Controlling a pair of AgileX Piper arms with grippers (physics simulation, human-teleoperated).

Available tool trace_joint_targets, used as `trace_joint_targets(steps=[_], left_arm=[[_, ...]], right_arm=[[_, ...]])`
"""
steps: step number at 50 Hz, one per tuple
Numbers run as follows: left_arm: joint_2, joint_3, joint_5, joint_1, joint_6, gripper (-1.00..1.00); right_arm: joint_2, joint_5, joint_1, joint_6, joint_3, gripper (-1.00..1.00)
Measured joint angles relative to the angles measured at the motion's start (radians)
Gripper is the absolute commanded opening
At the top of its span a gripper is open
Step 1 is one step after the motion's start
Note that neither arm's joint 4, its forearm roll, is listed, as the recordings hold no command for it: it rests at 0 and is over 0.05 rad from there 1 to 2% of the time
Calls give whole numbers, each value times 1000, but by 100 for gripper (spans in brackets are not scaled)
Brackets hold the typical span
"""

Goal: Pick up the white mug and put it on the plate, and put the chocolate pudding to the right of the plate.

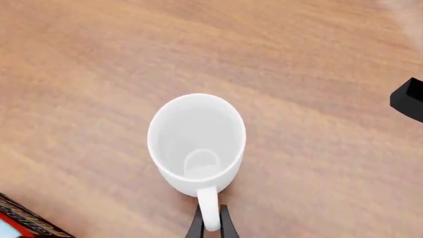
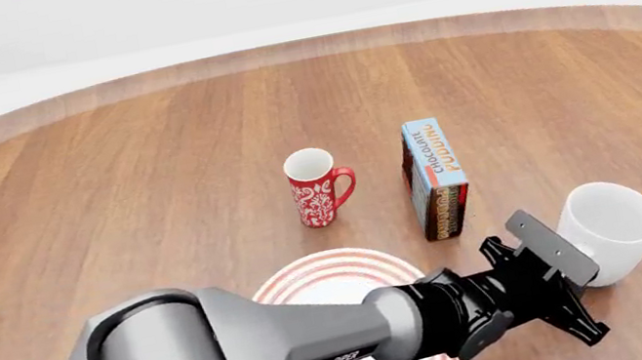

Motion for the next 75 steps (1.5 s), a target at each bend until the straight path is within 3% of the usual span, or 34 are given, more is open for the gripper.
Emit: trace_joint_targets(steps=[29, 42, 66, 75], left_arm=[[0, 1, 0, 0, 0, -100], [-116, 99, -42, 20, 9, -100], [-160, 138, -60, 27, 12, -100], [-269, 252, -98, 39, 12, -100]], right_arm=[[0, 0, 0, 0, 0, 100], [0, 0, 0, 0, 0, 100], [0, 1, 0, 0, 0, 100], [0, 0, 0, 0, 0, 100]])
